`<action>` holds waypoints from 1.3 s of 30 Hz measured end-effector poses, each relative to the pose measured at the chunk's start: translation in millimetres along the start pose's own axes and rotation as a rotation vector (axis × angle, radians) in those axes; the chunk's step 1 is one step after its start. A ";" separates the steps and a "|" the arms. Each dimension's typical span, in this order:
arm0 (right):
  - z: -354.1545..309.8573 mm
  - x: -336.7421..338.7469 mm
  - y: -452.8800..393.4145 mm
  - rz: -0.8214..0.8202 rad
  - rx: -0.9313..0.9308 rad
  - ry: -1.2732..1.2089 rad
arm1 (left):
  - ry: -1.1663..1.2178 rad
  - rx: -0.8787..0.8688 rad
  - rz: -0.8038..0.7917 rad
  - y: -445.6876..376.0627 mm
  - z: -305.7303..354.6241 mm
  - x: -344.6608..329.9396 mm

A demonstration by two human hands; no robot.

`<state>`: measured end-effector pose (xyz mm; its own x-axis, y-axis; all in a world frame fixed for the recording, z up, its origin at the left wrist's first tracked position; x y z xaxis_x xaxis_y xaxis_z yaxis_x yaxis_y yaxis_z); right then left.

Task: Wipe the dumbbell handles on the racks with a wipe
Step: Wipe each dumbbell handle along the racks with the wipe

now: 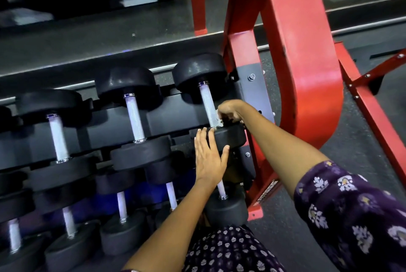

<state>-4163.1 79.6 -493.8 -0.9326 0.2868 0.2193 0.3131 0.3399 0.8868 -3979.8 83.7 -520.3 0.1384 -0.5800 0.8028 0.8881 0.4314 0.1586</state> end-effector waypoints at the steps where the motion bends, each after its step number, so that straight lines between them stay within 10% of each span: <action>1: -2.5 1.6 -2.1 0.009 0.022 -0.056 | -0.007 0.000 0.007 -0.1 -0.5 -0.5; 5: -13.0 8.2 -2.4 0.085 0.160 -0.405 | -0.028 -0.009 0.021 -0.1 -1.1 -0.7; 10: -0.2 2.2 4.9 -0.015 0.024 -0.045 | 0.004 -0.001 -0.001 0.6 0.2 0.7; 15: -19.4 18.1 -10.6 0.172 0.235 -0.435 | -0.025 -0.018 0.013 -1.0 -2.2 -2.0; 21: -4.5 -1.6 -7.4 -0.035 0.116 -0.051 | -0.046 -0.016 0.020 -0.1 -3.7 -5.3; 26: -35.6 18.2 -26.0 0.144 0.291 -0.651 | -0.070 -0.042 0.062 -3.3 -4.9 -8.1; 31: -12.6 6.0 -15.9 -0.006 0.218 -0.365 | -0.099 -0.057 0.086 -2.2 -7.2 -8.0; 39: -19.0 13.7 -39.4 0.060 0.209 -0.651 | -0.098 -0.063 0.074 -2.3 -7.3 -7.4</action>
<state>-4191.7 53.1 -518.0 -0.6348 0.7684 -0.0815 0.4504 0.4536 0.7690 -3979.7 81.9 -530.8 0.1640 -0.4764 0.8638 0.9031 0.4249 0.0628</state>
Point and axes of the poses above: each hand's wrist, its own y-axis away from the middle knuckle, its own x-axis out of the back of the hand, z = x × y, the point moved 1 cm from there along -y, towards the middle knuckle, and after that the axes turned 5 degrees about -z, right-handed, at the moved point
